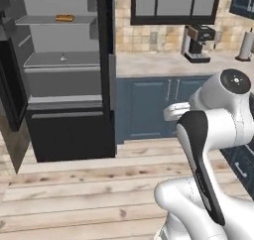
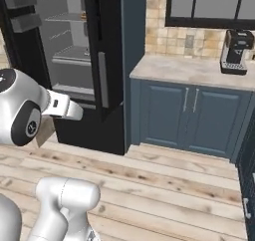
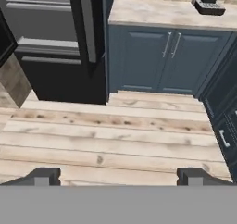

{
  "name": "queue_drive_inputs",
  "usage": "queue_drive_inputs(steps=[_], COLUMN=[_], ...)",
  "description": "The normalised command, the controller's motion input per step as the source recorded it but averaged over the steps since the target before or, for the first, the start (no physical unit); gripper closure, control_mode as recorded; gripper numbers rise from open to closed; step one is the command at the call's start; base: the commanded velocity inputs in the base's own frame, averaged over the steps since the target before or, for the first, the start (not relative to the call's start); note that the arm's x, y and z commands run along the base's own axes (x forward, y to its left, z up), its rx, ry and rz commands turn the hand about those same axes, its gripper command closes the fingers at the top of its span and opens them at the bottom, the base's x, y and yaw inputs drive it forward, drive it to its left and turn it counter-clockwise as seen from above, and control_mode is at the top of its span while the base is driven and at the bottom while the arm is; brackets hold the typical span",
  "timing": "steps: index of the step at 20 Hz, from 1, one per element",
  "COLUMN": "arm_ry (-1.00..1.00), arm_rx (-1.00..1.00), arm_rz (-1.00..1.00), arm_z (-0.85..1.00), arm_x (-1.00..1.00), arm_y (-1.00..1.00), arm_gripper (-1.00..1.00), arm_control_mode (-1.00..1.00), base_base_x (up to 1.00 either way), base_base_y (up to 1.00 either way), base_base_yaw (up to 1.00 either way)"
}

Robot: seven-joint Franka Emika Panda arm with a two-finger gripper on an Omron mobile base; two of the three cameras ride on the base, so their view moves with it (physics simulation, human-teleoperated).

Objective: Retrieve the bottle and the shaker from the cabinet and place them next to the mixing bowl on the counter. Then add garlic from the fridge to the mixing bowl.

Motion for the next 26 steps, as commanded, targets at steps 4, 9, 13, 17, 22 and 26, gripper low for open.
queue_drive_inputs(steps=[4, 9, 13, 17, 22, 26], arm_ry=[0.00, 0.00, 0.00, 0.00, 0.00, 0.00], arm_rx=[0.00, 0.00, 0.00, 0.00, 0.00, 0.00], arm_rz=[0.00, 0.00, 0.00, 0.00, 0.00, 0.00], arm_z=[0.00, 0.00, 0.00, 0.00, 0.00, 0.00], arm_x=[0.00, 0.00, 0.00, 0.00, 0.00, 0.00], arm_y=[0.00, 0.00, 0.00, 0.00, 0.00, 0.00], arm_gripper=[-1.00, -1.00, -1.00, -1.00, -1.00, -1.00], arm_control_mode=[1.00, 1.00, 1.00, 1.00, 1.00, 1.00], base_base_x=[0.87, 0.81, 0.77, 0.84, 0.79, 0.67], base_base_y=[0.64, 0.74, 0.70, 0.58, 0.41, 0.38], base_base_yaw=[0.04, 0.13, 0.09, 0.01, -0.03, -0.11])
